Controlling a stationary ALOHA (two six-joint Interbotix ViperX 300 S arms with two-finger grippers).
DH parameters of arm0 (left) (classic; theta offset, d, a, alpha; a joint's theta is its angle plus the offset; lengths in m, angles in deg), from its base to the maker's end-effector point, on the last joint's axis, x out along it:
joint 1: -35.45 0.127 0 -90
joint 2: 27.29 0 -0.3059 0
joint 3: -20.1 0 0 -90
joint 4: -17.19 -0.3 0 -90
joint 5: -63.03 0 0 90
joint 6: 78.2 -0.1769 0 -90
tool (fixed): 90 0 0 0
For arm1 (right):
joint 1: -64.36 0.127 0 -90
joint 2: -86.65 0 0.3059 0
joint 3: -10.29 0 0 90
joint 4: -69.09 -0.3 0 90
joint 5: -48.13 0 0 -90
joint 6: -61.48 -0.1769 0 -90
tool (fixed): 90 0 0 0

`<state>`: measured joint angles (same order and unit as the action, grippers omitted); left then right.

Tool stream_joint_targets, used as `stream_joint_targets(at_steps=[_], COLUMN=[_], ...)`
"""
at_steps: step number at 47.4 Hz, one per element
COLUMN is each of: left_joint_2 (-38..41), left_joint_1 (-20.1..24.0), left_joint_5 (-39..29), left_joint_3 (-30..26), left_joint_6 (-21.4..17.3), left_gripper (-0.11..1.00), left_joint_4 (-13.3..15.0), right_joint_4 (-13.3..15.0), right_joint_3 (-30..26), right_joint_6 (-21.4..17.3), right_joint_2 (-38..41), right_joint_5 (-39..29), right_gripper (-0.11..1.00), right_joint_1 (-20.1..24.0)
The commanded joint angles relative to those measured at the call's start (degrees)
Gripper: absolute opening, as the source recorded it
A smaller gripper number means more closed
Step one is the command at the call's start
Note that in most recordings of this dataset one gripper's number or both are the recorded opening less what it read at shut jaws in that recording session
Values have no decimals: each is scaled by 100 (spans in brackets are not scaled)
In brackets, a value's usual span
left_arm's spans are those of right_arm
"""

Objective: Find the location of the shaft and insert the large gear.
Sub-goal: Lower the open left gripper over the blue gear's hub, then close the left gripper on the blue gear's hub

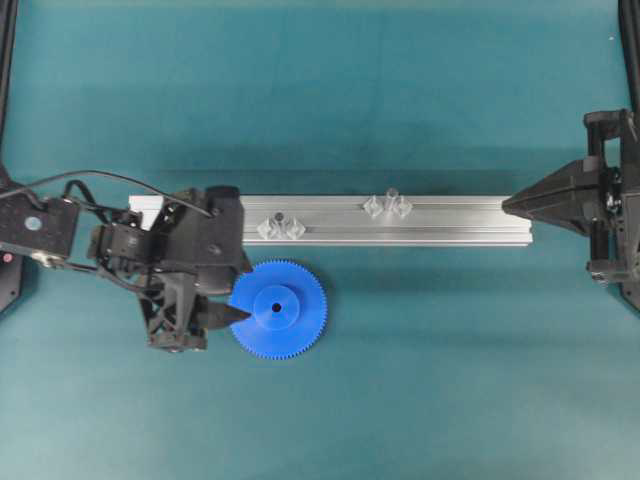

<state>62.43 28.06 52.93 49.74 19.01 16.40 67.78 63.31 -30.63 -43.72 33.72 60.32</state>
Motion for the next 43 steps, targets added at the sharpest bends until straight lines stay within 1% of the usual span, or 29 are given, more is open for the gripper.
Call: stream_joint_targets(at_steps=[1, 3, 7, 15, 18, 26, 43], left_joint_2=[79, 158, 343, 844, 984, 1257, 1591], left_joint_1=[-35, -35, -35, -35, -35, -35, -35], left_joint_5=[18, 18, 18, 35, 44, 35, 18], left_joint_3=[-167, -193, -264, -369, -492, -721, -835], left_joint_6=[-26, -26, -62, -97, -97, -132, -123], left_gripper=[90, 93, 91, 93, 93, 93, 93], left_joint_4=[-9, -18, -9, -35, -35, -35, -35], right_joint_4=[-9, -9, -9, -9, -9, -9, -26], right_joint_3=[-35, -18, 0, 44, 53, 88, 176], right_joint_6=[-35, -35, -44, -44, -44, -53, -53], right_joint_2=[-9, -18, -53, -97, -132, -246, -492], right_joint_5=[53, 53, 53, 44, 35, 18, 9], right_gripper=[0, 0, 0, 0, 0, 0, 0], right_joint_1=[-35, -35, -35, -35, -35, -35, -35])
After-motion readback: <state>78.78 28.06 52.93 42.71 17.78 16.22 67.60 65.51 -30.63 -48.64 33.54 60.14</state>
